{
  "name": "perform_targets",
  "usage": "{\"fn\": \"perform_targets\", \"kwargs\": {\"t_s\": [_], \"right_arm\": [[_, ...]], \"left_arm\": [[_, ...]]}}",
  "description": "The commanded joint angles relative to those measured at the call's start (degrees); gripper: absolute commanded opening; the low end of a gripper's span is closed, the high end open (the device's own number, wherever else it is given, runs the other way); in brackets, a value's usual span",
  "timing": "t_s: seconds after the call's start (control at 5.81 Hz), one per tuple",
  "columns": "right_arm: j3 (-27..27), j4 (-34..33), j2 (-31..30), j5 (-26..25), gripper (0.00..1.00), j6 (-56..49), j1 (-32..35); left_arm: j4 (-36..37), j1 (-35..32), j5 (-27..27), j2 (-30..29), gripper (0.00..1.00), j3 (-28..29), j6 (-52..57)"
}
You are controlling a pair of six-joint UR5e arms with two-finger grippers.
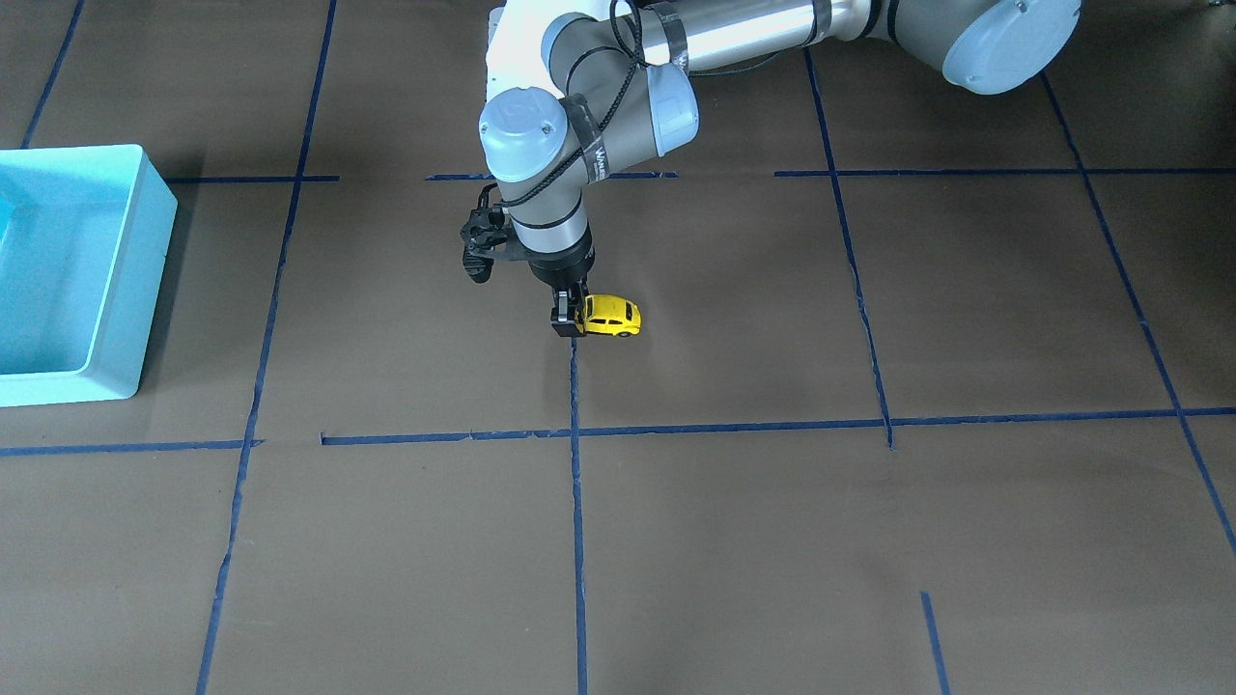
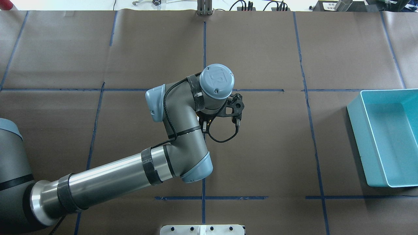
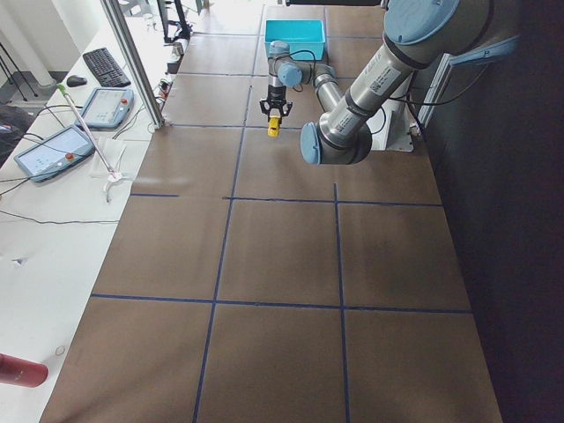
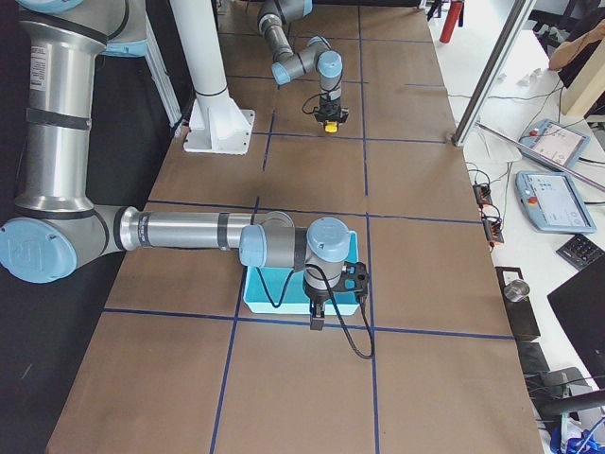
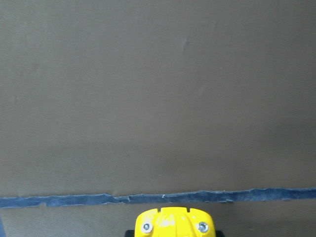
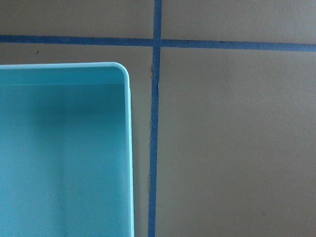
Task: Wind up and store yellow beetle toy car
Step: 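Press the car down and drag it back toward the robot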
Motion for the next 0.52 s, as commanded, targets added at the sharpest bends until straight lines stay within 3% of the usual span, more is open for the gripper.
{"fn": "perform_targets", "kwargs": {"t_s": [0.0,0.34], "right_arm": [[-0.1,0.0,0.0,0.0,1.0,0.0,0.0],[-0.2,0.0,0.0,0.0,1.0,0.0,0.0]], "left_arm": [[-5.3,-1.2,-5.0,0.8,0.0,-0.3,-0.4],[-8.4,-1.0,-4.8,1.9,0.0,-0.2,-0.5]]}}
